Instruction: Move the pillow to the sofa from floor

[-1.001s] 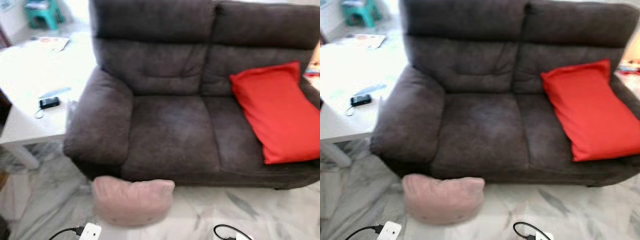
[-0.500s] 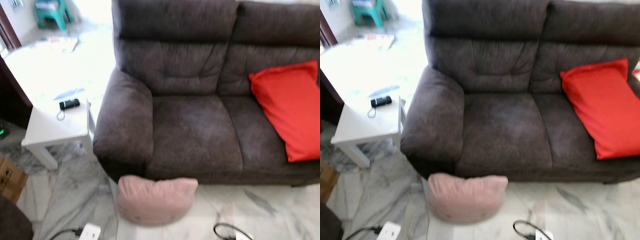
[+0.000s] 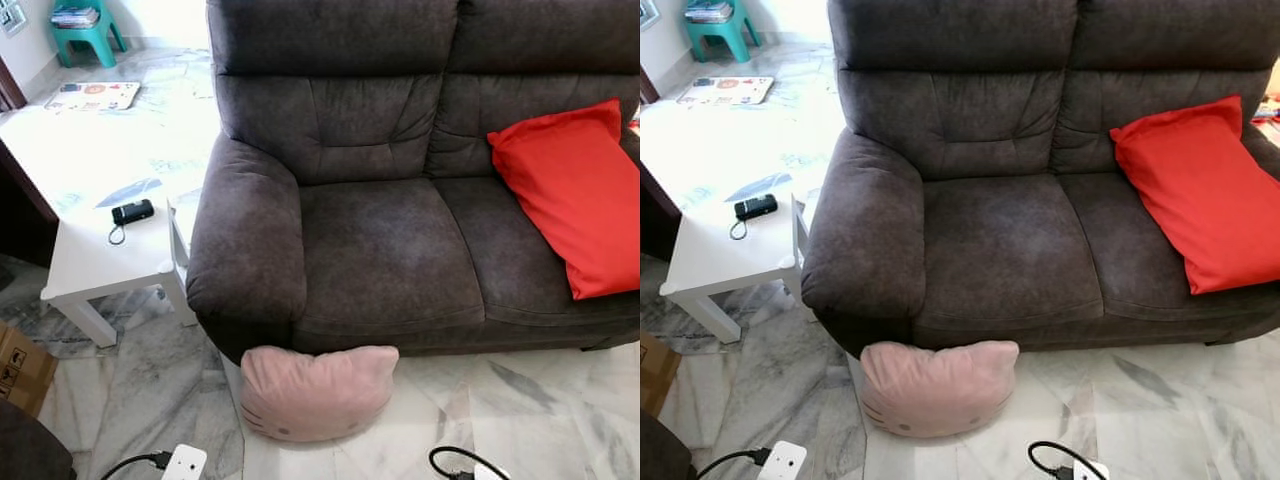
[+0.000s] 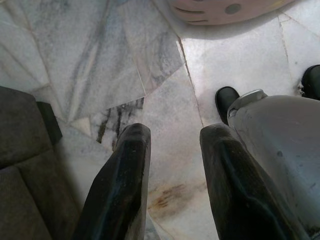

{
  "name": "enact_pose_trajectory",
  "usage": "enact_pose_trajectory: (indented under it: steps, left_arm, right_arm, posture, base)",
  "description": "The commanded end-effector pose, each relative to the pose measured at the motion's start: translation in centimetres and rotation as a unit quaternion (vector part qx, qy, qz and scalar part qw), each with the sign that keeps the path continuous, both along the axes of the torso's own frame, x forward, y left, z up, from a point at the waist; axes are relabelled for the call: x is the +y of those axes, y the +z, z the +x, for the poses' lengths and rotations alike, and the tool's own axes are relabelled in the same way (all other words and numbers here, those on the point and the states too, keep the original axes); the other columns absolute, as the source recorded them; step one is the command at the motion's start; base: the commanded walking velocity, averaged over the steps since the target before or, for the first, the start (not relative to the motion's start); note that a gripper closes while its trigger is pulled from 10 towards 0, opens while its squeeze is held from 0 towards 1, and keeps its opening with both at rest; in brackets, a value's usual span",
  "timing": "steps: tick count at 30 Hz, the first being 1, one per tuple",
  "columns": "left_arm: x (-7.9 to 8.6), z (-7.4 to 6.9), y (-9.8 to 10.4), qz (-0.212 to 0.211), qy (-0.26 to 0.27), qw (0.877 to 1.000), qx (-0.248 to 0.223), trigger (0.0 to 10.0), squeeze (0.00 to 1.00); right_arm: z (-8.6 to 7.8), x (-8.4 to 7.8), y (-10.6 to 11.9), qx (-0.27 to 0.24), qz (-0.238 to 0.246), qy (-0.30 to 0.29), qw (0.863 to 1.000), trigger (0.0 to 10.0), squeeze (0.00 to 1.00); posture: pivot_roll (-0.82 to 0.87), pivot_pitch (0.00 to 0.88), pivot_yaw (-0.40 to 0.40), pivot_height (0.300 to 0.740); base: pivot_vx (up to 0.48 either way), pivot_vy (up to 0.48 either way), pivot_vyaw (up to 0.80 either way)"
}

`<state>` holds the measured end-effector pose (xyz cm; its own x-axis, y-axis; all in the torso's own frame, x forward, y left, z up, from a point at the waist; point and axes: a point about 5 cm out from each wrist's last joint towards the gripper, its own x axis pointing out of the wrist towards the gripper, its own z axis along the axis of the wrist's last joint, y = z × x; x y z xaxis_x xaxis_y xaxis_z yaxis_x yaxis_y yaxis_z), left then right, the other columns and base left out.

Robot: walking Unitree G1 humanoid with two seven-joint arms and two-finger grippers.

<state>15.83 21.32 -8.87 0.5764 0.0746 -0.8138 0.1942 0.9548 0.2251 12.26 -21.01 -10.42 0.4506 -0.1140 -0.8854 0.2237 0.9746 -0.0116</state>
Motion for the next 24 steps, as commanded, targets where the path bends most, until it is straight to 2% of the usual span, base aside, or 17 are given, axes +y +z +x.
enact_pose_trajectory:
  steps: [1,6,10,12,24]
  left_arm:
    - [0.03,-0.66,-0.28,-0.002,0.006,1.000,0.011,10.0,0.00]
    - [0.07,-0.67,-0.28,-0.002,0.006,1.000,0.011,10.0,0.00]
    - [0.30,-0.71,-0.25,0.001,0.009,1.000,0.011,10.0,0.00]
    - [0.34,-0.71,-0.24,0.001,0.010,1.000,0.011,10.0,0.00]
    - [0.20,-0.73,-0.27,-0.003,0.009,1.000,0.011,10.0,0.00]
  right_arm:
    - [-0.30,-0.20,-0.05,0.003,-0.001,0.007,1.000,10.0,0.00]
    - [-0.22,-0.16,-0.01,0.000,0.002,0.016,1.000,10.0,0.00]
    - [-0.23,-0.16,-0.01,-0.001,0.002,0.017,1.000,10.0,0.00]
    - [-0.36,-0.16,-0.06,0.001,0.006,0.001,1.000,10.0,0.00]
    - [-0.41,-0.18,-0.08,0.003,0.002,0.002,1.000,10.0,0.00]
  posture:
    - [-0.04,0.091,-0.024,0.740]
    - [-0.04,0.088,-0.023,0.740]
    - [-0.04,0.085,-0.024,0.740]
    - [-0.04,0.083,-0.024,0.740]
    - [-0.04,0.089,-0.026,0.740]
  base:
    - [0.000,0.000,0.00]
    - [0.000,0.000,0.00]
    - [0.247,0.000,0.53]
    - [0.270,0.000,0.00]
    - [0.287,0.000,0.00]
